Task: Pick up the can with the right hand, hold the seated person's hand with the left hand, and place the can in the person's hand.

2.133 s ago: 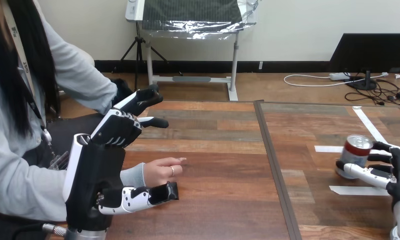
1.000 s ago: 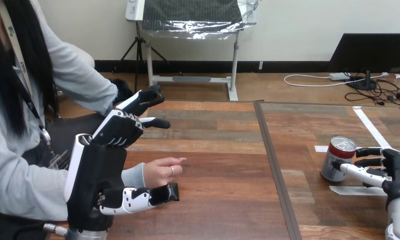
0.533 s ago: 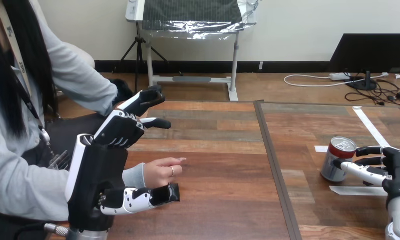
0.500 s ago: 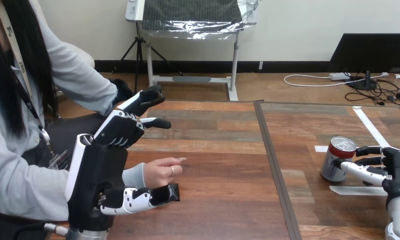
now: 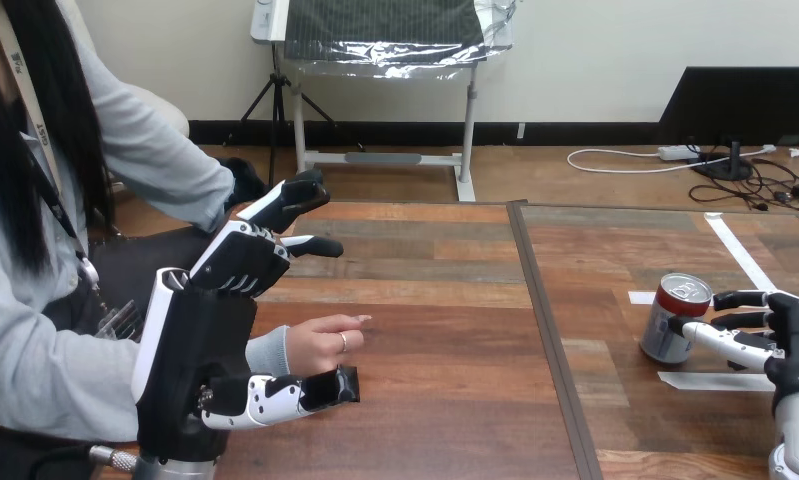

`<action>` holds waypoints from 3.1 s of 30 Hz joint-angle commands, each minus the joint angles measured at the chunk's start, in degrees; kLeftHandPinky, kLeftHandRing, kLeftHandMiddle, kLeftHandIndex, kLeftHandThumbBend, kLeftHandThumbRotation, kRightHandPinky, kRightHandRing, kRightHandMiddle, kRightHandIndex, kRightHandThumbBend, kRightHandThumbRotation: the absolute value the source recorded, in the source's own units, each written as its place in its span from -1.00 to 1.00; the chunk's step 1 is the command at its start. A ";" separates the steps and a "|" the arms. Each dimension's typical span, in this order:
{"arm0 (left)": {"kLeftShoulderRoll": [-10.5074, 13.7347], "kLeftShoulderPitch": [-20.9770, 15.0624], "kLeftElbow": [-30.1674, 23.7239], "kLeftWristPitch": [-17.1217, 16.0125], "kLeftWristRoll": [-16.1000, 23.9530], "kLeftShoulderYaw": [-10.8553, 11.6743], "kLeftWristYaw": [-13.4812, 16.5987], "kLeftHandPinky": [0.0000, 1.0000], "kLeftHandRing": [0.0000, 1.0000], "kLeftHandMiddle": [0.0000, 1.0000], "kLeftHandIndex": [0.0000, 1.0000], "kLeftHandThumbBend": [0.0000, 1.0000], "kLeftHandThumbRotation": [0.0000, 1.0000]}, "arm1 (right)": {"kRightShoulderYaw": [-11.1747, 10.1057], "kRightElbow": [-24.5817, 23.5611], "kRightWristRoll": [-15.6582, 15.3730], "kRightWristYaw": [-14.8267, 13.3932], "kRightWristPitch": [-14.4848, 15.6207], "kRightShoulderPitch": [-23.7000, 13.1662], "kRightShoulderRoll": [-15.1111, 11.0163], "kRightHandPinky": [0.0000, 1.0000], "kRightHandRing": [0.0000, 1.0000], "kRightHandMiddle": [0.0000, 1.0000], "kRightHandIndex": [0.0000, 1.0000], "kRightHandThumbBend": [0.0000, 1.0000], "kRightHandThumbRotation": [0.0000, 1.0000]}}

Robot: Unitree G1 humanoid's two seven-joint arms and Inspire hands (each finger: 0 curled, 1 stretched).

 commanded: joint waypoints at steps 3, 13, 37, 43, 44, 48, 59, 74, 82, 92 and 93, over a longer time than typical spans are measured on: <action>0.02 -3.16 -1.41 -0.21 -0.51 0.34 -0.50 0.33 0.70 0.74 0.59 1.00 -0.25 | 0.84 -1.51 -0.59 -0.08 0.52 -6.17 0.39 0.04 0.16 0.20 0.29 0.86 -0.97; 0.02 -3.36 -1.16 0.18 -0.74 0.53 -0.99 0.34 0.70 0.73 0.58 1.00 -0.25 | 1.88 -1.66 -0.91 1.76 2.09 -6.59 0.18 0.18 0.35 0.38 0.48 0.94 -0.76; 0.29 -3.44 -0.92 0.60 -0.62 0.95 -1.13 0.33 0.70 0.74 0.57 1.00 -0.23 | 2.23 -1.71 -1.12 3.45 2.44 -7.16 0.07 0.38 0.55 0.59 0.72 1.00 -0.45; 0.12 -3.58 -0.70 0.23 -0.80 1.13 -1.36 0.34 0.71 0.74 0.57 1.00 -0.24 | 2.43 -1.72 -1.21 3.91 2.00 -7.16 -0.12 0.40 0.56 0.62 0.75 1.00 -0.44; 0.10 -3.60 -0.66 0.16 -0.71 1.20 -1.34 0.34 0.70 0.74 0.57 1.00 -0.24 | 2.51 -1.71 -1.30 3.93 1.99 -7.17 -0.15 0.41 0.57 0.62 0.75 1.00 -0.43; 0.07 -3.53 -0.80 0.25 -0.59 1.26 -1.32 0.34 0.69 0.73 0.57 1.00 -0.24 | 2.68 -1.67 -1.43 4.02 2.11 -7.29 -0.21 0.42 0.59 0.64 0.77 1.00 -0.41; -0.01 -3.33 -1.02 0.33 -0.42 1.19 -1.22 0.34 0.69 0.73 0.56 1.00 -0.23 | 3.82 -1.39 -2.75 3.75 2.45 -7.84 -0.39 0.46 0.67 0.71 0.82 1.00 -0.32; -0.27 -3.48 -0.86 0.06 -0.67 1.10 -1.50 0.33 0.68 0.73 0.56 1.00 -0.23 | 4.35 -1.04 -3.35 4.08 2.21 -8.97 0.05 0.58 0.77 0.78 0.87 1.00 -0.21; -0.25 -3.45 -0.89 0.05 -0.61 0.98 -1.70 0.32 0.68 0.72 0.56 1.00 -0.22 | 4.40 -0.86 -3.55 4.26 2.31 -9.97 0.69 0.59 0.77 0.78 0.87 1.00 -0.20; -0.53 -3.20 -1.31 0.16 -0.39 0.93 -1.47 0.32 0.68 0.73 0.56 1.00 -0.23 | 5.37 -0.58 -4.91 3.27 3.08 -11.37 1.19 0.57 0.74 0.77 0.85 1.00 -0.24; -0.56 -3.22 -1.27 0.04 -0.32 0.95 -1.43 0.32 0.68 0.73 0.56 1.00 -0.23 | 5.41 -0.56 -5.04 3.26 3.11 -11.45 1.20 0.57 0.74 0.76 0.85 1.00 -0.24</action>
